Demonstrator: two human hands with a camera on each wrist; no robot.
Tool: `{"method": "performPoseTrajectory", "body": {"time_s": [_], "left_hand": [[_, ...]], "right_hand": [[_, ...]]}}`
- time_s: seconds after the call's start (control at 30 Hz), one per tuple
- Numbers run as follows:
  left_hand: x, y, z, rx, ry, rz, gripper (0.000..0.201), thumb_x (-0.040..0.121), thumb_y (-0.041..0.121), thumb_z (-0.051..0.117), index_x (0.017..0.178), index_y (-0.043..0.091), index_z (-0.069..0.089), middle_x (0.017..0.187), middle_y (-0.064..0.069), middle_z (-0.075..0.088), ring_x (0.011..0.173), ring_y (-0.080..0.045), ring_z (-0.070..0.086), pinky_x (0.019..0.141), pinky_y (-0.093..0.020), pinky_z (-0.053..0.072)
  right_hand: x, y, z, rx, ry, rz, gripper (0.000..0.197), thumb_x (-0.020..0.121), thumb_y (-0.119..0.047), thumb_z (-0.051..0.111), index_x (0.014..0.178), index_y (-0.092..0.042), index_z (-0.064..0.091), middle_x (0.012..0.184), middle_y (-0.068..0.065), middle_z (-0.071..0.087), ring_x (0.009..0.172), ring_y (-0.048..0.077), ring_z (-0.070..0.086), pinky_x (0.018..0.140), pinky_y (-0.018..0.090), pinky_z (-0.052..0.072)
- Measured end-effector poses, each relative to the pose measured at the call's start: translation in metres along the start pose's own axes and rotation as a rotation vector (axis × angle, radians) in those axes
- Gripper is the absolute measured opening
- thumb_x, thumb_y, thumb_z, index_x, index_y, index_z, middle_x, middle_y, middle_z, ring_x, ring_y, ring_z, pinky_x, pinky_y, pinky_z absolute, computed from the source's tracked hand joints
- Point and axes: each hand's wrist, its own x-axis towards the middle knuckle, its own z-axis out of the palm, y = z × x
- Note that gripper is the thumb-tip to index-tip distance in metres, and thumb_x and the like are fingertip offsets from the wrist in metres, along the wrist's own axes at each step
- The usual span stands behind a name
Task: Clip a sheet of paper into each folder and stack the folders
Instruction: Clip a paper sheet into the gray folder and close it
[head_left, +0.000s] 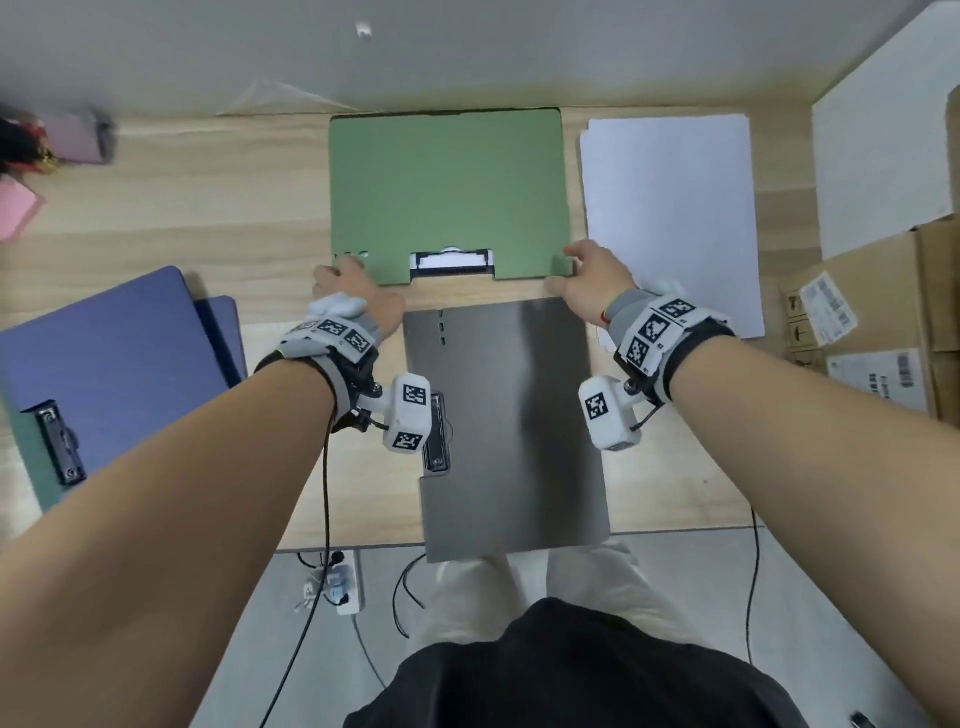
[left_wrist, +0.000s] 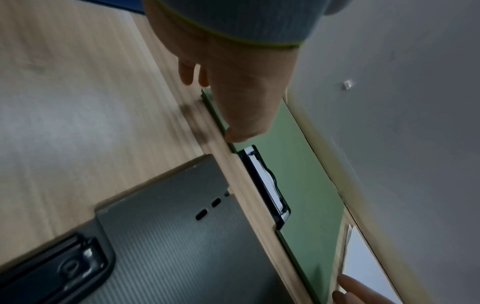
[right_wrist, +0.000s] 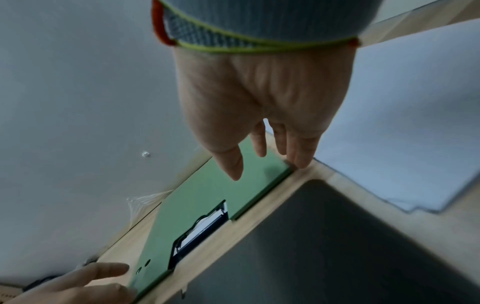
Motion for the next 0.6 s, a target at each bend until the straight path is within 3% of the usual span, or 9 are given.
{"method": "performPoseTrajectory", "body": {"time_s": [0.03, 0.1, 0.23, 0.47, 0.6], "left_hand": [[0.004, -0.003, -0.002, -0.029, 0.024, -0.027, 0.059, 0.083, 0.023, 0.064, 0.138, 0.019, 0.041, 0.139, -0.013, 0.041, 0.123, -0.032, 0.049, 0.099, -0.042, 0.045], [0.013, -0.01, -0.004, -0.024, -0.027, 0.007, 0.073, 0.082, 0.03, 0.063, 0.148, 0.028, 0.032, 0.15, -0.011, 0.033, 0.127, -0.033, 0.046, 0.102, -0.045, 0.045], [0.032, -0.027, -0.008, 0.014, -0.152, 0.017, 0.075, 0.08, 0.039, 0.057, 0.15, 0.033, 0.029, 0.143, -0.009, 0.041, 0.111, -0.033, 0.055, 0.09, -0.046, 0.054], [0.047, -0.054, -0.024, 0.06, -0.162, -0.026, 0.073, 0.08, 0.044, 0.056, 0.147, 0.027, 0.031, 0.144, -0.009, 0.035, 0.104, -0.034, 0.052, 0.091, -0.044, 0.05], [0.052, -0.061, -0.03, 0.073, -0.156, -0.049, 0.079, 0.069, 0.048, 0.053, 0.144, 0.033, 0.031, 0.144, -0.008, 0.037, 0.107, -0.037, 0.054, 0.092, -0.047, 0.051]], "right_hand": [[0.005, -0.007, 0.0, -0.006, -0.035, -0.001, 0.063, 0.089, -0.03, 0.061, 0.146, -0.016, 0.037, 0.148, 0.008, 0.042, 0.133, 0.027, 0.045, 0.102, 0.03, 0.036], [0.011, -0.015, 0.001, 0.001, -0.084, 0.009, 0.067, 0.089, -0.031, 0.061, 0.148, -0.016, 0.033, 0.151, 0.007, 0.04, 0.136, 0.027, 0.042, 0.107, 0.032, 0.034], [0.017, -0.029, 0.013, 0.024, -0.1, 0.003, 0.067, 0.089, -0.029, 0.063, 0.148, -0.015, 0.035, 0.15, 0.007, 0.041, 0.135, 0.025, 0.043, 0.107, 0.03, 0.034], [0.024, -0.06, 0.039, 0.058, -0.131, -0.034, 0.065, 0.089, -0.027, 0.064, 0.147, -0.012, 0.038, 0.148, 0.006, 0.045, 0.133, 0.024, 0.044, 0.105, 0.028, 0.034], [0.027, -0.067, 0.045, 0.064, -0.142, -0.033, 0.065, 0.089, -0.027, 0.064, 0.146, -0.011, 0.038, 0.147, 0.006, 0.045, 0.133, 0.024, 0.045, 0.103, 0.026, 0.034]]}}
